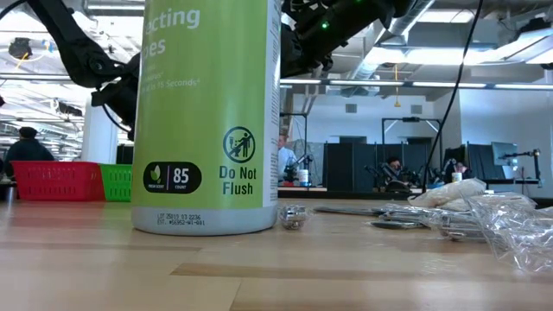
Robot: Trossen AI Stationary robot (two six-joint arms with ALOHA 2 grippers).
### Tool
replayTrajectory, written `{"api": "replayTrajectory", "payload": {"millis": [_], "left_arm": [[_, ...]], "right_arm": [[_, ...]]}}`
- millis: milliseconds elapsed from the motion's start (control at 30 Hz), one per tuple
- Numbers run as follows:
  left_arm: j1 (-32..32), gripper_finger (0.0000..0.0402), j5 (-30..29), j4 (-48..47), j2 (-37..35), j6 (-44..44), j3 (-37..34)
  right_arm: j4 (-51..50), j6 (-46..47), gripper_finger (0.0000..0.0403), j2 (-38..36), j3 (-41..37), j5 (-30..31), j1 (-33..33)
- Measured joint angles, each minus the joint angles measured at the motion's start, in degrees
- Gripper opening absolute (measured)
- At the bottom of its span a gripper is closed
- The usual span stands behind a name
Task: Pick & Place Travel size toiletries
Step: Put the white cotton pack into the top red bin
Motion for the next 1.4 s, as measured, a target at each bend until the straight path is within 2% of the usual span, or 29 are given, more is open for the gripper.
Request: {"api": "replayTrajectory", "payload": {"millis": [333, 400, 633, 1100, 1400], "left_arm": [[0.9, 0.0022, 1.5, -0.1, 1.2, 6.2, 0.2], [0.9, 0.0022, 3.6, -0.1, 1.2, 7.6, 0.6], [1.5, 0.0023, 4.4, -0.2, 1.2, 7.8, 2.9], [2.3, 0.0023, 7.3, -2.2, 1.2, 11.1, 3.0], [4.9, 0.0026, 7.5, -2.4, 5.3, 11.2, 3.0]], "right_arm": [[0.0, 0.0, 0.0056, 0.0, 0.0, 0.0, 0.0], [0.0, 0.0, 0.0056, 0.0, 0.0, 0.0, 0.0], [0.0, 0.0, 0.0056, 0.0, 0.0, 0.0, 0.0], [0.0, 0.0, 0.0056, 0.0, 0.0, -0.1, 0.0], [0.0, 0.0, 0.0056, 0.0, 0.0, -0.1, 0.0]]}}
